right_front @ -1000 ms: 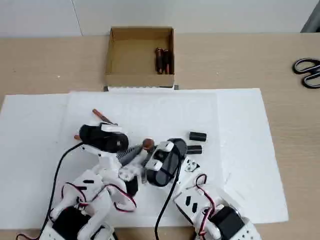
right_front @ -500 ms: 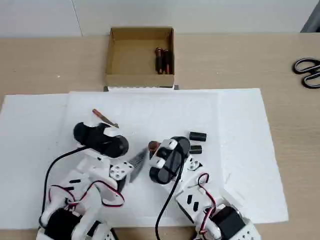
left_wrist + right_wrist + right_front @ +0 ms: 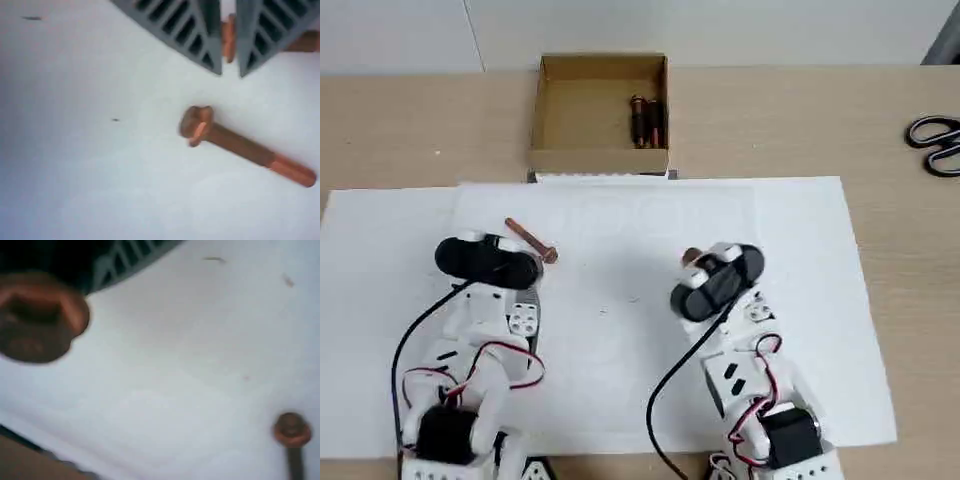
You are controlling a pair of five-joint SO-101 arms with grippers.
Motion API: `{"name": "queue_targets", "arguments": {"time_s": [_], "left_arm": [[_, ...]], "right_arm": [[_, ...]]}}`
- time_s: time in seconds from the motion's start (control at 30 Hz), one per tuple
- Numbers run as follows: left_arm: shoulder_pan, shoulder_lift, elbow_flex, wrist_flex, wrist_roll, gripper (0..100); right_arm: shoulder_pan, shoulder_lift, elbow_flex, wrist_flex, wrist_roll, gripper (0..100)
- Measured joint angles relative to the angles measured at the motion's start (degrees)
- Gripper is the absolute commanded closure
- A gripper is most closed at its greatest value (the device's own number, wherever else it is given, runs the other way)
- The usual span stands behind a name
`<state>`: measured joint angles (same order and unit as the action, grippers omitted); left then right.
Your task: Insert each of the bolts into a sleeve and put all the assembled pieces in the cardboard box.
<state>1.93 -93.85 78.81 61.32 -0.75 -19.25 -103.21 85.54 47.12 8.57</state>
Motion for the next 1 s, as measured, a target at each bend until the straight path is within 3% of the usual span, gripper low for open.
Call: {"name": "queue_targets", "arguments": {"time_s": [0.27, 0.47, 0.63, 1.0], "left_arm": [[-4.3, 0.1, 14.3, -14.7, -0.7, 99], [-4.5, 0.1, 17.5, -19.8, -0.7, 99], [-4.5, 0.1, 17.5, -20.1, -0.7, 99], [-4.5, 0.1, 17.5, -20.1, -0.7, 99]], "right_arm": [[2.2, 0.0, 0.0, 0.0, -1.9, 99.6], [2.1, 7.2, -2.1, -1.1, -2.0, 99.6], [2.1, 23.1, -13.0, -6.2, -2.0, 99.6], [2.0, 69.6, -49.6, -7.2, -2.1, 99.6]]}}
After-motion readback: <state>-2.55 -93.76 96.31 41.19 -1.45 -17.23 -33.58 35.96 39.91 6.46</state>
